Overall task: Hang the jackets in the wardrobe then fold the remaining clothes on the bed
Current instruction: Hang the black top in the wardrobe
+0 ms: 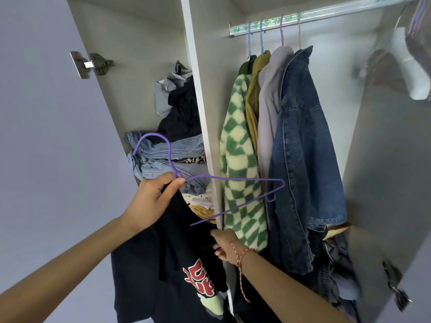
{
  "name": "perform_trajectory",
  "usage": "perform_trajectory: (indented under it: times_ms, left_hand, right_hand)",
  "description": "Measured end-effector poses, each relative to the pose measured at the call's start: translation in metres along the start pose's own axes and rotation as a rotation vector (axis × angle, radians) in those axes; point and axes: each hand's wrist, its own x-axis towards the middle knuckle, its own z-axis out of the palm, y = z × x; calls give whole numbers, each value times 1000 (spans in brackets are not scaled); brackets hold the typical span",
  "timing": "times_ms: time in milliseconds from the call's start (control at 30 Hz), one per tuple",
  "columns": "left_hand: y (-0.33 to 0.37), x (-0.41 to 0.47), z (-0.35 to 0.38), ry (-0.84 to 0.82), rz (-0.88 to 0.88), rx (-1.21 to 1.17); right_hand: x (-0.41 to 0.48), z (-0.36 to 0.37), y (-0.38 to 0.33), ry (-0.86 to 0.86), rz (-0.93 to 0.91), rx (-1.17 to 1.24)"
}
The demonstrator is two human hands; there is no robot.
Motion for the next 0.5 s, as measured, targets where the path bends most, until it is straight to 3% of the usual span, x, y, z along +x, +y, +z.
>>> perform_trajectory:
  times_ms: [167,300,400,501]
  left_hand:
    - [-16,-13,-9,-28,-2,22]
    - [-54,-36,-12,-141,7,213]
    - [-80,-59,-16,-273,-32,369]
    - [-92,-70,-10,-329,267,514]
  right_hand:
    - [8,-27,8,56,45,33]
    - [8,-57,3,101,43,295]
    - [5,-79,-10,156,-36,190]
    - [-6,-101,-19,183,-156,-32]
